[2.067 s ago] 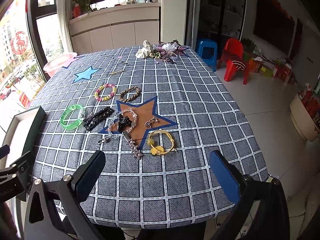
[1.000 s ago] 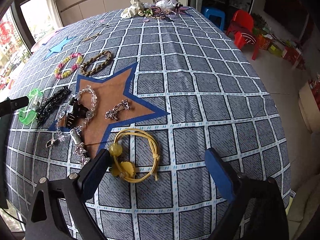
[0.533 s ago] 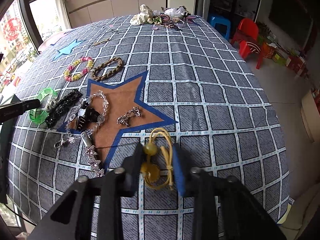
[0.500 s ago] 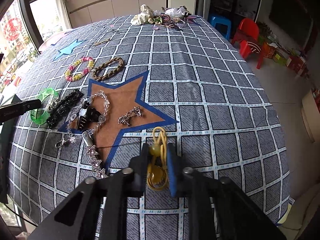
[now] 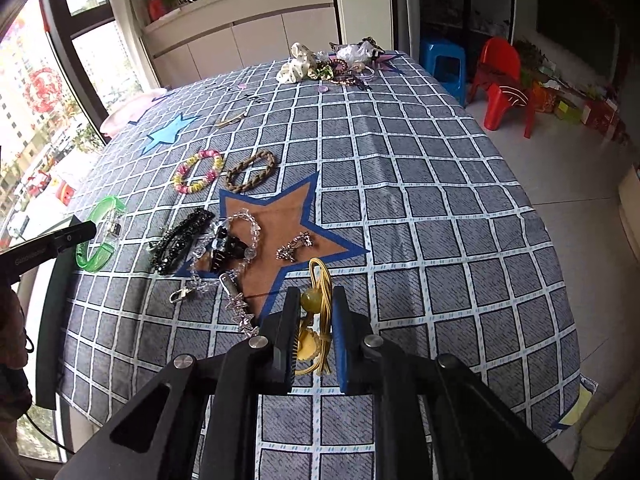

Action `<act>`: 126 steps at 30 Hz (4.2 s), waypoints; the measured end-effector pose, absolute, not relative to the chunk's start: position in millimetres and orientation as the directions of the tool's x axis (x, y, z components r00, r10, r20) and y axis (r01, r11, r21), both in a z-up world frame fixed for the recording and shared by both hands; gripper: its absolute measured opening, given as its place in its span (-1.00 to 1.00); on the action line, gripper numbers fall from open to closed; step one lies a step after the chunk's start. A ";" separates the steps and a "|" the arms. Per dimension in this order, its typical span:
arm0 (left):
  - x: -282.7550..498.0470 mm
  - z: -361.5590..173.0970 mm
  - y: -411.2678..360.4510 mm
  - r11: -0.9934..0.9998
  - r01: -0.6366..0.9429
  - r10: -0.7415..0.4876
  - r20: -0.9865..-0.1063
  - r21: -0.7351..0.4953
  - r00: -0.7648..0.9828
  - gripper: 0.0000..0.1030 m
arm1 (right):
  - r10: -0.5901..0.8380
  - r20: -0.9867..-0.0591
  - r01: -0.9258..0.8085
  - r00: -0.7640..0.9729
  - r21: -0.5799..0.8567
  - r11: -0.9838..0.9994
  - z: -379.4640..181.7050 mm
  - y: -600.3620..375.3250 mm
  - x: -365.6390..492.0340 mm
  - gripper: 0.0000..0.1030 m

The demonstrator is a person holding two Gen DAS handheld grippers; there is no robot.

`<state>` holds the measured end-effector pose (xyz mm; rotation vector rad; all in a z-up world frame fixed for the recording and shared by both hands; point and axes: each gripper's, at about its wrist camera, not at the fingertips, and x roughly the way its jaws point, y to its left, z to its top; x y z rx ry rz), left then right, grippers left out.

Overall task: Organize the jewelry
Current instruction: 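Carry the green bangle with the left tool while the right tool carries the yellow bracelet to the white box, then open the right tool to drop the yellow bracelet while the left tool releases the green bangle, then grasp the pink-and-yellow beaded bracelet with the left tool while the right tool grasps the star hair clip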

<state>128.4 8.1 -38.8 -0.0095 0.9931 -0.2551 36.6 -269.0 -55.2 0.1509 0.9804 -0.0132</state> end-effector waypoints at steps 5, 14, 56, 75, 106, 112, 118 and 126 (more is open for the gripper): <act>112.8 -24.8 30.4 0.973 0.186 -0.218 -0.804 -0.135 0.553 -0.73 | 0.078 -0.817 0.051 0.572 0.131 0.990 -41.0 -254.2 33.1 -0.68; 92.5 -16.4 87.0 0.984 0.100 -0.179 -0.778 -0.148 0.603 -0.73 | 0.147 -0.792 -0.078 0.592 0.125 0.989 -13.2 -197.9 38.7 -0.68; 128.9 -87.1 230.5 0.981 -0.185 0.141 -0.851 0.052 0.506 -0.73 | 0.382 -0.891 -0.477 0.247 0.231 0.848 -95.0 114.9 184.0 -0.67; 102.6 -47.1 215.6 0.979 -0.200 0.154 -0.802 0.045 0.576 -0.72 | 0.456 -0.810 -0.387 0.368 0.313 0.868 -36.1 54.0 161.0 0.48; 100.7 -27.4 43.9 0.992 0.123 -0.070 -0.807 0.004 0.586 1.00 | 0.305 -0.776 0.006 0.552 0.369 0.929 -40.4 -210.1 46.3 0.99; 103.1 -35.2 14.1 0.987 0.161 -0.076 -0.826 0.018 0.559 1.00 | 0.202 -0.823 0.090 0.531 0.292 0.952 -61.2 -247.6 33.4 0.99; 117.1 -45.5 -13.0 0.974 0.227 -0.105 -0.840 0.022 0.533 1.00 | 0.160 -0.844 0.106 0.512 0.247 0.963 -74.8 -258.7 30.0 0.99; 160.7 -54.7 -23.7 0.977 0.212 -0.122 -0.856 -0.015 0.502 1.00 | 0.134 -0.852 0.060 0.506 0.189 0.980 -82.7 -246.6 33.3 0.99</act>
